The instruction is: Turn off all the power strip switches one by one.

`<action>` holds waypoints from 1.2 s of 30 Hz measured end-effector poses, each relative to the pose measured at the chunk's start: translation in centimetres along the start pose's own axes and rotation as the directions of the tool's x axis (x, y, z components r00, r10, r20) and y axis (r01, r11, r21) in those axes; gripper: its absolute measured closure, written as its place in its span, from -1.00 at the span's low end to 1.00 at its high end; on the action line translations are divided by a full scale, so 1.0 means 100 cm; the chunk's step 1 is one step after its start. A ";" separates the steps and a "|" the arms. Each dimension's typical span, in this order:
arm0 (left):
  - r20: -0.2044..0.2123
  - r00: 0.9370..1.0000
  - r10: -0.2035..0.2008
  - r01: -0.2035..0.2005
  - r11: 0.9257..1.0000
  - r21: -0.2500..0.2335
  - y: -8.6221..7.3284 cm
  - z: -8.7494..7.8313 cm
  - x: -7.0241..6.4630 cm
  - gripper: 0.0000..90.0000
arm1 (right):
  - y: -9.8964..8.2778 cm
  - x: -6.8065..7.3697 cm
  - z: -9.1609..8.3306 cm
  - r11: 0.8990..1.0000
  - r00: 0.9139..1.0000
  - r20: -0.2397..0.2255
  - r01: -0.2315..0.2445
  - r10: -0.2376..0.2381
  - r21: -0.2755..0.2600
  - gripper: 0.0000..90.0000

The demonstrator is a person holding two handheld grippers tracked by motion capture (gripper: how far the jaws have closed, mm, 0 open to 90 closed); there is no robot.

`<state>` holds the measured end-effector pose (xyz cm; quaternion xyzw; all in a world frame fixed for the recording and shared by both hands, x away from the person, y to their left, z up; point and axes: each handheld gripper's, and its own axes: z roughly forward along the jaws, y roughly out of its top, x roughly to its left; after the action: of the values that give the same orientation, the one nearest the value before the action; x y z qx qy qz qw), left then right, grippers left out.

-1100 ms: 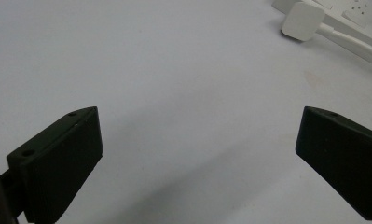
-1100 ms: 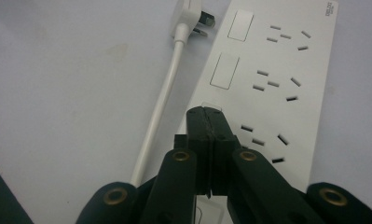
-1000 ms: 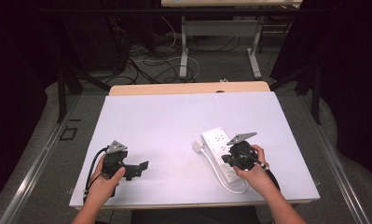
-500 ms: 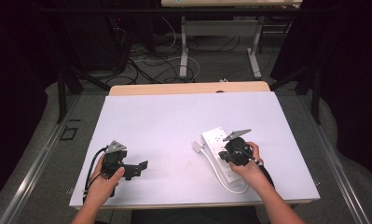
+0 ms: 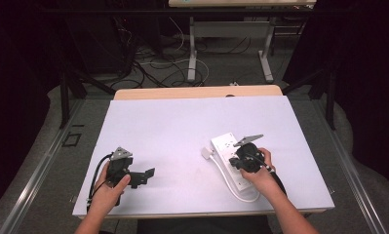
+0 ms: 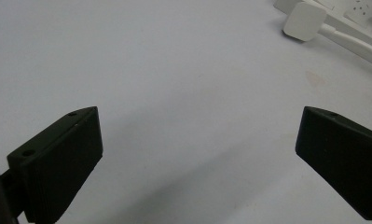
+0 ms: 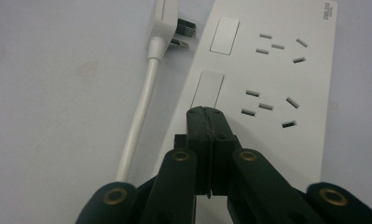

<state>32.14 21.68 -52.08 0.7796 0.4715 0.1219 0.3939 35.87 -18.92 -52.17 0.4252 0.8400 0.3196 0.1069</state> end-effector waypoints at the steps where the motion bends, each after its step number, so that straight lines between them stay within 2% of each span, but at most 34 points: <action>1: 0.000 1.000 0.000 0.000 1.000 0.004 0.000 0.000 0.000 -0.99 | 0.000 0.000 0.000 1.000 1.000 0.000 -0.001 0.001 0.000 1.00; 6: -0.001 1.000 0.008 -0.008 1.000 0.006 0.000 0.000 0.001 -0.99 | -0.001 -0.001 0.000 1.000 1.000 -0.003 -0.002 0.002 -0.003 1.00; 7: -0.001 1.000 0.007 -0.007 1.000 0.005 0.000 0.000 0.001 -0.99 | -0.001 -0.001 0.001 1.000 1.000 -0.006 -0.007 0.007 -0.018 1.00; 9: -0.002 1.000 0.000 0.000 1.000 0.006 0.000 0.000 0.000 -0.99 | -0.001 -0.001 -0.001 1.000 1.000 -0.006 -0.002 0.002 0.001 1.00; 10: -0.002 1.000 -0.002 0.002 1.000 0.006 0.000 0.000 0.000 -0.99 | -0.001 -0.001 0.000 1.000 1.000 -0.007 -0.008 0.008 -0.008 1.00; 11: -0.002 1.000 -0.002 0.002 1.000 0.006 0.000 0.000 0.000 -0.99 | -0.001 -0.002 -0.001 1.000 1.000 -0.008 -0.004 0.004 0.011 1.00; 12: -0.001 1.000 -0.002 0.002 1.000 0.007 0.000 0.000 0.000 -0.99 | -0.001 -0.001 0.000 1.000 1.000 -0.005 -0.008 0.008 -0.010 1.00; 16: 0.000 1.000 0.007 -0.007 1.000 0.006 0.000 0.000 0.001 -0.99 | -0.001 -0.001 -0.001 1.000 1.000 -0.003 -0.002 0.002 0.000 1.00; 21: -0.001 1.000 0.008 -0.007 1.000 0.006 0.000 0.000 0.001 -0.99 | -0.002 -0.001 0.001 1.000 1.000 -0.009 -0.006 0.006 -0.018 1.00; 22: -0.001 1.000 0.008 -0.008 1.000 0.006 0.000 0.000 0.001 -0.99 | 0.000 -0.002 -0.002 1.000 1.000 -0.005 -0.001 0.001 0.024 1.00; 23: -0.001 1.000 0.008 -0.008 1.000 0.006 0.000 0.000 0.001 -0.99 | -0.002 -0.001 0.001 1.000 1.000 -0.012 -0.011 0.011 -0.020 1.00; 24: 0.000 1.000 0.007 -0.007 1.000 0.006 0.000 0.000 0.001 -0.99 | -0.002 -0.001 0.001 1.000 1.000 -0.013 -0.012 0.012 -0.027 1.00; 29: 0.000 1.000 0.007 -0.007 1.000 0.006 0.000 0.000 0.000 -0.99 | -0.002 -0.001 0.003 1.000 1.000 -0.008 -0.014 0.013 -0.005 1.00; 31: 0.000 1.000 0.007 -0.007 1.000 0.006 0.000 0.000 0.000 -0.99 | -0.001 -0.001 0.004 1.000 1.000 -0.007 -0.018 0.018 -0.011 1.00; 34: 0.001 1.000 -0.001 0.001 1.000 0.008 0.000 0.000 0.000 -0.99 | -0.001 0.001 0.005 1.000 1.000 0.000 0.000 0.000 -0.013 1.00; 36: 0.002 1.000 -0.001 0.001 1.000 0.003 -0.001 0.000 0.001 -0.99 | -0.001 0.001 0.005 1.000 1.000 -0.010 -0.013 0.013 -0.020 1.00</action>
<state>32.15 21.72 -52.15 0.7799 0.4718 0.1204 0.3933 35.96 -18.61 -52.65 0.4278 0.8346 0.3308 0.1052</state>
